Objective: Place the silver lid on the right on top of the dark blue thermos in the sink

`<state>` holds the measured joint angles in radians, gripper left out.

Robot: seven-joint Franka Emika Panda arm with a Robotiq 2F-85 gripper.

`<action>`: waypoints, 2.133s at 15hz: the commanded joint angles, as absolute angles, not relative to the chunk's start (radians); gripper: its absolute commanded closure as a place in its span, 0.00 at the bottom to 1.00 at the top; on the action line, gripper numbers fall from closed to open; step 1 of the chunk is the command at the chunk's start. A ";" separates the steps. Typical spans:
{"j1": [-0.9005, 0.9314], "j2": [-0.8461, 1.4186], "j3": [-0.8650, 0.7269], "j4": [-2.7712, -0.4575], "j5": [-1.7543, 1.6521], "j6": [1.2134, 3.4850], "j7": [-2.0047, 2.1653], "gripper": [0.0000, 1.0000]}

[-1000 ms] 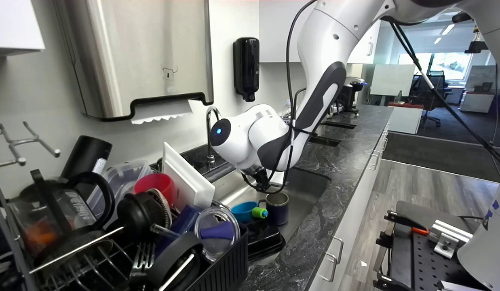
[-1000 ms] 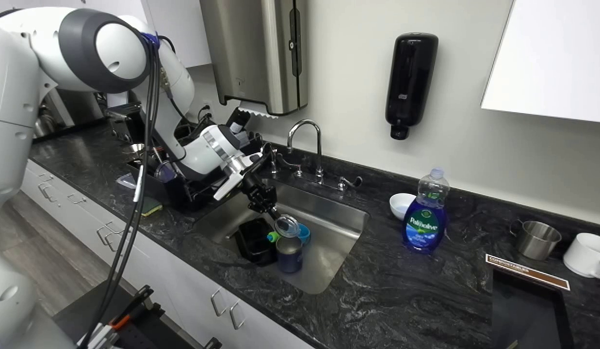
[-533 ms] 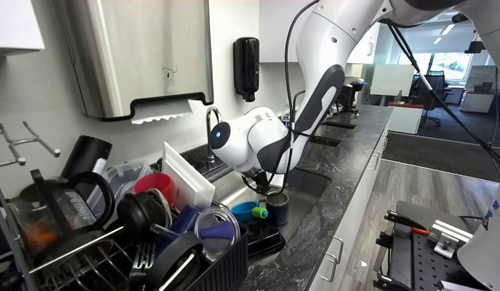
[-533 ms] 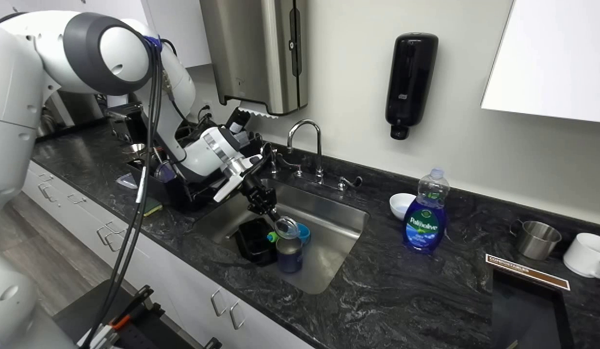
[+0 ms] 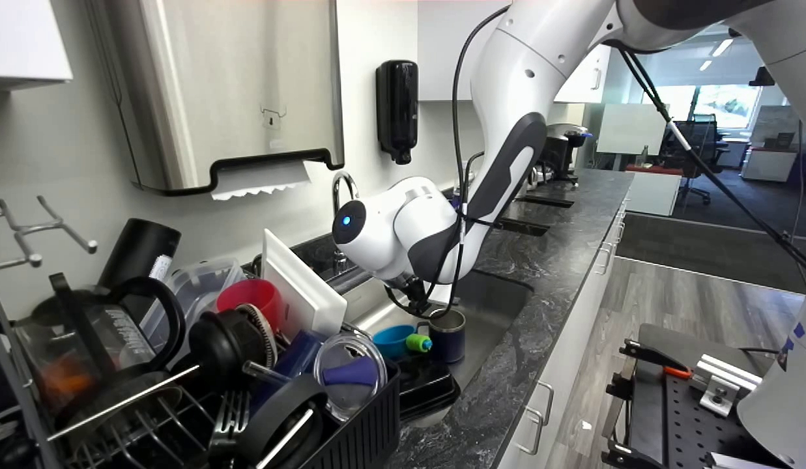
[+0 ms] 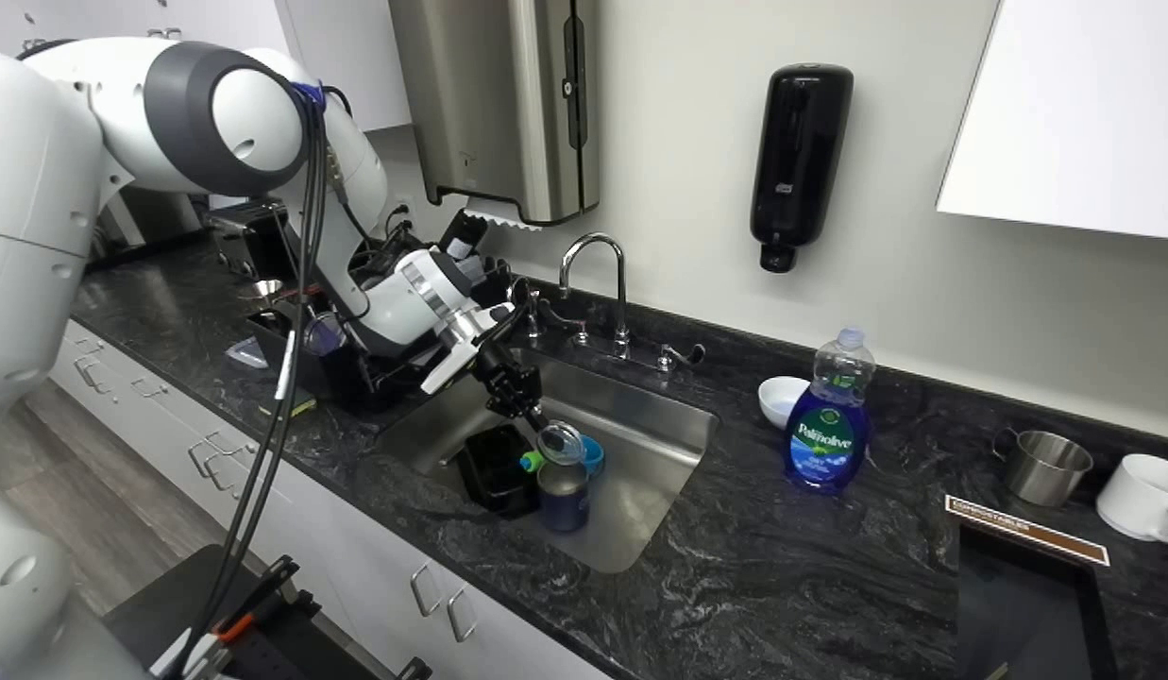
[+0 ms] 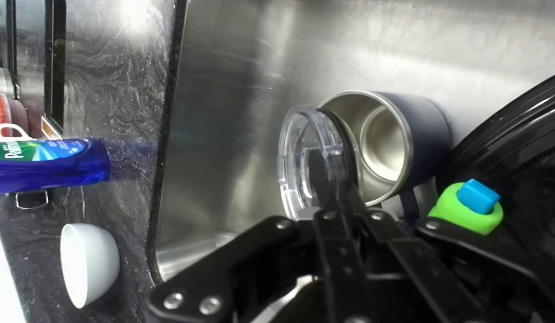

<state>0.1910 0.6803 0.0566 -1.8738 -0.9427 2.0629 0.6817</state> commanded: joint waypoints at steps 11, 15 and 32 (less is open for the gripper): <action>0.201 0.739 0.043 -1.836 -0.879 2.062 0.651 0.98; 0.203 0.747 0.038 -1.844 -0.867 2.066 0.659 0.98; 0.275 0.816 -0.010 -1.793 -0.924 2.029 0.698 0.98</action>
<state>0.2407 0.7780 0.0130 -1.8338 -0.9027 2.0622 0.6937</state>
